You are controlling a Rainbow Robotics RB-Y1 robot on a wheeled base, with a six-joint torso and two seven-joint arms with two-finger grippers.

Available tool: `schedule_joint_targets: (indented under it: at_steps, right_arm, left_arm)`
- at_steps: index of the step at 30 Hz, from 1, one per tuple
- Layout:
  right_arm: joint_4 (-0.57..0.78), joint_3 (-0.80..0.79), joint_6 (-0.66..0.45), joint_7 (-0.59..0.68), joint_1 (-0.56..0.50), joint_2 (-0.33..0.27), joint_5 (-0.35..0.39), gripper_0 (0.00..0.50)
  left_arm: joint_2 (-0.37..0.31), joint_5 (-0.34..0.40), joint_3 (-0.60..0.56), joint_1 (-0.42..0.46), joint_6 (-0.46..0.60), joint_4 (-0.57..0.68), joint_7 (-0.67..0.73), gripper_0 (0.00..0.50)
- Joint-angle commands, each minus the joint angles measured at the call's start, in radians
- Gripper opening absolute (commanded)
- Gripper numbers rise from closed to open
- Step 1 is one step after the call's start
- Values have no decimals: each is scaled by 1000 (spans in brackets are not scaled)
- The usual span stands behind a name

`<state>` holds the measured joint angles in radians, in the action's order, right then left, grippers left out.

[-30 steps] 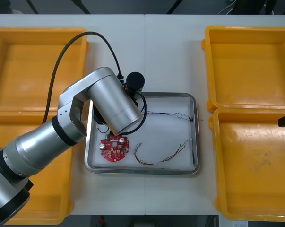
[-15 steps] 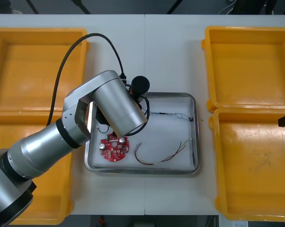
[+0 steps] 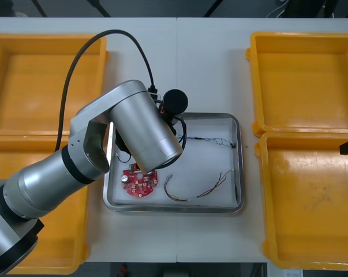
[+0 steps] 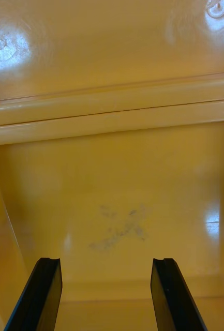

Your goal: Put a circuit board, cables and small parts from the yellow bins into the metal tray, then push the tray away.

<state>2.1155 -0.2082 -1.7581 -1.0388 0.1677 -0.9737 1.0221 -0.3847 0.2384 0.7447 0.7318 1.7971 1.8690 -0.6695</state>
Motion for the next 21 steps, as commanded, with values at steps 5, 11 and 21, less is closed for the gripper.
schedule_joint_targets:
  at_steps: [5,11,21]
  right_arm:
    - [1,-23,9,-43,-13,1,-2,500]
    - [1,-23,9,-43,-13,1,-2,500]
    - [1,-23,9,-43,-13,1,-2,500]
  left_arm:
    - [-148,182,-102,144,123,182,18,500]
    - [-270,368,-283,146,123,265,-2,500]
    - [-490,639,-470,127,123,274,-76,500]
